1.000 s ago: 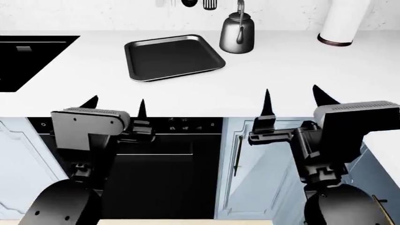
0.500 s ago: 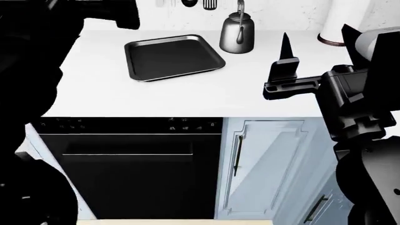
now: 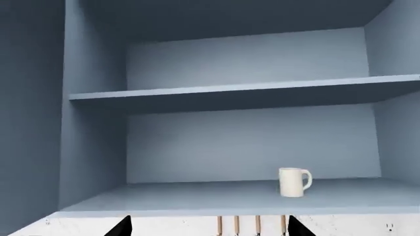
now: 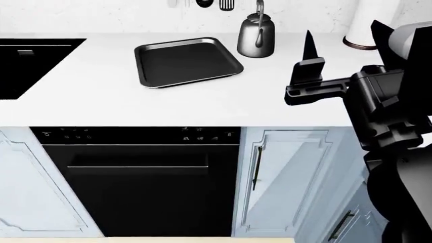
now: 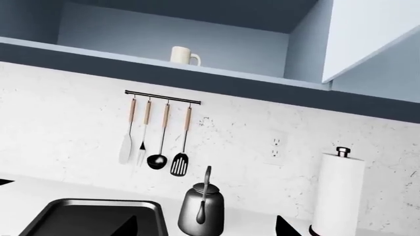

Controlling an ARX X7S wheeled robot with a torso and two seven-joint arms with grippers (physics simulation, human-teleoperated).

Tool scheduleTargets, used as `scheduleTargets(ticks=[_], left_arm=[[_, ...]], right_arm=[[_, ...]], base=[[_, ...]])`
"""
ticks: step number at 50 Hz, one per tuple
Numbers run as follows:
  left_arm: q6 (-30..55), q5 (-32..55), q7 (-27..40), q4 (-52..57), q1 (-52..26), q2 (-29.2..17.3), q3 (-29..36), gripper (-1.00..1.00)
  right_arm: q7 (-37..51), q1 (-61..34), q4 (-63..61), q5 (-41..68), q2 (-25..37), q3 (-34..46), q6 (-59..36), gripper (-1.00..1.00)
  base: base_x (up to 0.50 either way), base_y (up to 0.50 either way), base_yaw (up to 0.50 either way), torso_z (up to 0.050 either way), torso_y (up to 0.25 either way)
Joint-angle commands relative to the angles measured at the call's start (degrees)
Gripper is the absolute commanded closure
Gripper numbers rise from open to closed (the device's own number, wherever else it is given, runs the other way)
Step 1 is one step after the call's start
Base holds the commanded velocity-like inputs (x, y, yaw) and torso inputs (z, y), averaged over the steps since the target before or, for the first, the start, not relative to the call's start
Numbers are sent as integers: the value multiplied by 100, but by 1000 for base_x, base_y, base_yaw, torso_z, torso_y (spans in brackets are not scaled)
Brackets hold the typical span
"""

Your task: Pick the kettle from the counter and place it on the tray. Then pick the mug from the cabinet and place it on the tray. Then close the cabinet doors.

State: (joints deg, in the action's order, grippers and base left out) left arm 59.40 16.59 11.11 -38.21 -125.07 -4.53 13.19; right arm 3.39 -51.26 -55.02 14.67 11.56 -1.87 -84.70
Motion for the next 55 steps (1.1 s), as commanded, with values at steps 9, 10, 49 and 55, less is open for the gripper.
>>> scheduleTargets(ticks=[9,10,49,55], left_arm=[[-500,-1154,-335,-1662,-993,451,-81,-100],[-463,-1182,-371,-1628,-993,451,-94,-100],[-409,-1339,-711,-1560,-993,451,-233,-100],[-422,-1415,-714,-1604,-993,451,-311,-100]], right_arm=[[20,-291,49,119,127,6,-186,-100],[20,-374,84,125,144,11,-222,-100],[1490,-1041,502,2191,494,-437,-445,-100],[1643,-1056,541,2384,530,-448,-460,-100]], base=[[0,0,0,50,34],[0,0,0,50,33],[7,-286,0,10,4],[500,0,0,0,0]])
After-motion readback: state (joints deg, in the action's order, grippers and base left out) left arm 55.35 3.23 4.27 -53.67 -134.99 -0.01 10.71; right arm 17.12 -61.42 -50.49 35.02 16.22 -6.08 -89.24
